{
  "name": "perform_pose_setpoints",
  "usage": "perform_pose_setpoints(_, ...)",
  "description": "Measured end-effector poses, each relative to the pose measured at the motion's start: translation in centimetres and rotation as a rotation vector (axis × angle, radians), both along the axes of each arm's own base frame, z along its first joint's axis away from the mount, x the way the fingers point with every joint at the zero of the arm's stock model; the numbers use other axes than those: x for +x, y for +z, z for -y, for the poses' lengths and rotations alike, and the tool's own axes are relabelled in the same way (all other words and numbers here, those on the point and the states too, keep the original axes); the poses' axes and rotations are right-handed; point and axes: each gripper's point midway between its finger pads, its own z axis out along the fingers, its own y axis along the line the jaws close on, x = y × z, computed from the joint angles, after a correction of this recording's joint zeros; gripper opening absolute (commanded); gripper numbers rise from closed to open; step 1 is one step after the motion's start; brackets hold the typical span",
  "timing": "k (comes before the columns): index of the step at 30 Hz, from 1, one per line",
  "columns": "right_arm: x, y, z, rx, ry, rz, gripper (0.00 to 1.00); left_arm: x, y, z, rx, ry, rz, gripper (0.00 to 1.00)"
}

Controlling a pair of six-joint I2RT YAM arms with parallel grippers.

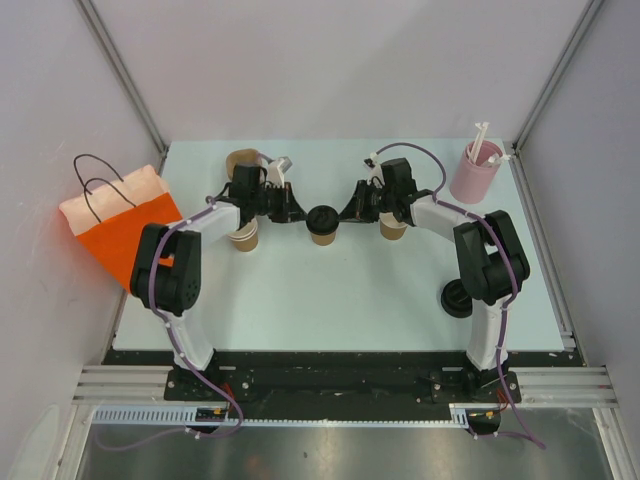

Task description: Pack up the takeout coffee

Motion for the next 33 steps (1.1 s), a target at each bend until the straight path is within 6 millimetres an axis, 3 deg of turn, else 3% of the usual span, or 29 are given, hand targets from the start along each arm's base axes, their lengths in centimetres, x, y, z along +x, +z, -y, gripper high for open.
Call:
perform_pose_setpoints(2, 0.0, 0.0, 0.0, 0.001, 0.0, 0.001, 0.11, 0.1, 0.5, 0.0, -0.003, 0.0, 0.016, 0.08)
perform_pose_setpoints(17, 0.8, 0.3, -0.1, -0.003, -0.005, 0.048, 0.24, -1.1, 0.8, -0.3, 0.02, 0.012, -0.047, 0.28)
perform_pose_setpoints(23, 1.1, 0.6, -0.1, -0.016, -0.006, 0.052, 0.26, -1.9, 0.7, -0.3, 0.026, 0.008, -0.08, 0.3)
perform_pose_setpoints(33, 2.6, 2.8, 0.0, -0.048, -0.013, 0.098, 0.28, -3.3, 0.0, -0.6, 0.043, 0.004, -0.154, 0.31)
